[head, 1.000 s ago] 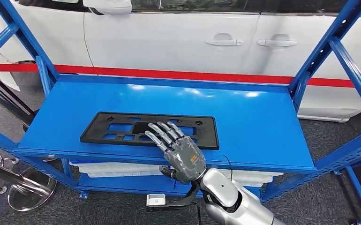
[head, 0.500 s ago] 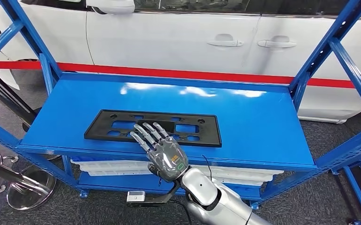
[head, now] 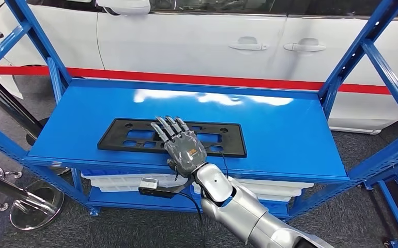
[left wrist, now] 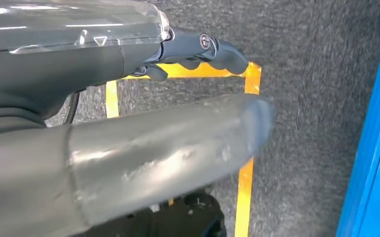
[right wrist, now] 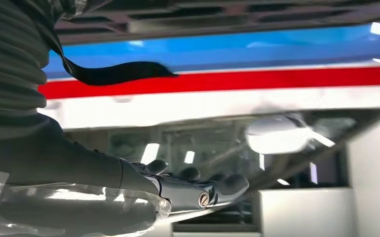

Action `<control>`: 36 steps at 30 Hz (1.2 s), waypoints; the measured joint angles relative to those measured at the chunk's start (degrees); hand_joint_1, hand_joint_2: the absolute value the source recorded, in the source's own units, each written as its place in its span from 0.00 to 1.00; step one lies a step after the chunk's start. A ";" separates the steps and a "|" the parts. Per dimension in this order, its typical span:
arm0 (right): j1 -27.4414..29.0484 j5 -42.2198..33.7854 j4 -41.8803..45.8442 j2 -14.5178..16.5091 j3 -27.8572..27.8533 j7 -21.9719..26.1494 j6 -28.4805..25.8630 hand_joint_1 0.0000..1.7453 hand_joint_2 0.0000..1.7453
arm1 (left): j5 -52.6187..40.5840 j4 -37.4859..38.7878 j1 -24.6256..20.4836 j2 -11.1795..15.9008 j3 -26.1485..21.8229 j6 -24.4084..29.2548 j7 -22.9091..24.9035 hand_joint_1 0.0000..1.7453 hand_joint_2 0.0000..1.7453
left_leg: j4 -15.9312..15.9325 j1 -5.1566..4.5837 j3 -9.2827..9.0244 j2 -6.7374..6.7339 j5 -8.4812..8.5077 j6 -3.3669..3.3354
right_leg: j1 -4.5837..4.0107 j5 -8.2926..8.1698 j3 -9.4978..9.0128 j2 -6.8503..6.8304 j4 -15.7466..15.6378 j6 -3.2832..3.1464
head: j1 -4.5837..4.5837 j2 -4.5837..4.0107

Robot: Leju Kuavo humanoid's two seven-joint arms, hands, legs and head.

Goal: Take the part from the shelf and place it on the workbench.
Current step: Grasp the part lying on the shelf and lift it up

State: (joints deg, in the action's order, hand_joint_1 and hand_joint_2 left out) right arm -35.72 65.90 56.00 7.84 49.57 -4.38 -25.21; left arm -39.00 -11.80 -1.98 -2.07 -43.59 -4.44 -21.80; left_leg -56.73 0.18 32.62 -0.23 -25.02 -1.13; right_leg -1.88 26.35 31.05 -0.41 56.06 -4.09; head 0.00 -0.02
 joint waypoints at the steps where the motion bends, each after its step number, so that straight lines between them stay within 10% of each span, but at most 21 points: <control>1: -0.31 0.16 -1.13 0.40 -0.31 -0.16 -0.15 0.00 1.00 | -0.18 0.00 -0.01 0.10 0.01 0.00 0.01 0.00 0.00 | -0.37 -0.09 0.21 0.02 -0.34 0.26 | 0.35 -0.50 -0.19 -0.01 -0.65 0.20 | -0.01 0.01; 6: -1.68 0.33 -6.03 2.29 -1.08 -0.51 -0.50 0.00 1.00 | -0.65 0.00 -0.06 0.59 0.01 -0.09 0.04 0.00 0.00 | -14.13 0.66 6.57 0.15 -7.59 2.07 | 1.12 -1.53 0.20 -0.16 -1.41 0.75 | -0.05 0.01; 8: -1.85 0.32 -7.74 2.80 -1.15 -0.46 -0.48 0.00 1.00 | -0.73 0.00 -0.01 0.74 0.00 -0.09 0.07 0.00 0.00 | -13.99 1.11 6.37 0.11 -6.27 2.78 | 1.39 -1.24 0.55 -0.18 -0.70 1.18 | -0.05 0.01; 10: -2.19 0.33 -8.87 3.35 -1.19 -0.38 -0.48 0.00 1.00 | -0.79 0.01 -0.07 0.84 0.00 -0.10 0.08 0.00 0.00 | -7.11 1.55 2.78 0.06 -2.82 3.43 | 1.80 -0.65 0.83 -0.11 0.33 1.98 | -0.05 0.00; 12: -2.69 0.42 -9.79 3.81 -1.23 -0.25 -0.48 0.00 1.00 | -0.96 0.02 -0.20 0.87 0.01 -0.13 0.08 0.00 0.00 | -1.70 1.61 -0.02 0.31 -1.16 3.07 | 1.80 -0.20 1.03 0.00 1.08 2.80 | -0.04 0.01; 17: -3.41 0.91 -11.91 4.61 -1.27 0.28 -0.14 0.00 1.00 | -1.22 0.02 -0.29 0.87 0.03 -0.15 0.09 0.00 0.00 | -0.57 1.43 -0.18 0.59 -0.64 0.56 | 1.86 1.03 1.92 0.12 2.84 4.08 | -0.03 0.00; 21: -3.68 1.19 -13.43 4.75 -1.27 0.26 0.27 0.00 1.00 | -1.33 0.02 -0.31 0.92 0.03 -0.15 0.08 0.00 0.00 | -0.56 1.22 0.37 0.53 -0.35 -0.18 | 2.20 7.84 8.19 0.15 16.26 4.87 | -0.03 0.00; 23: -3.66 1.37 -14.28 4.76 -1.27 0.10 0.14 0.00 1.00 | -1.58 0.02 -0.29 0.96 0.03 -0.15 0.08 0.00 0.00 | -0.57 0.97 0.42 0.57 -0.31 -0.24 | 2.08 6.95 8.83 0.18 17.37 4.52 | -0.03 0.00; 28: -4.50 2.20 -15.88 5.27 -1.63 -0.43 -1.47 0.00 1.00 | -2.52 0.05 -0.43 0.70 0.04 -0.20 0.01 0.00 0.00 | -0.47 0.81 0.32 0.58 -0.26 0.16 | 0.55 -0.23 1.46 0.18 1.61 1.02 | -0.07 0.01; 32: -5.18 2.68 -17.14 6.03 -1.85 -0.81 -1.88 0.00 1.00 | -3.11 0.06 -0.66 0.88 0.07 -0.20 0.07 0.00 0.00 | -0.79 0.83 0.57 0.33 -0.66 1.26 | 0.78 -1.04 0.99 0.01 -0.19 0.81 | -0.05 0.00; 36: -6.13 3.26 -18.86 7.13 -1.96 -0.98 -2.60 0.00 1.00 | -3.69 0.04 -0.99 1.15 0.07 -0.24 0.18 0.00 0.00 | -12.60 0.89 6.08 0.32 -6.93 2.06 | 1.16 -1.55 0.93 -0.09 -0.81 0.81 | -0.08 0.00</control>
State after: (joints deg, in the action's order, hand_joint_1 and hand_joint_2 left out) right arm -41.85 69.17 37.14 14.97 47.62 -5.36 -27.80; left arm -42.69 -11.76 -2.96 -0.92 -43.52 -4.68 -21.62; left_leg -69.33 1.07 38.70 0.09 -31.96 0.93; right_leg -0.72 24.80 31.99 -0.51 55.25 -3.29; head -0.08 -0.02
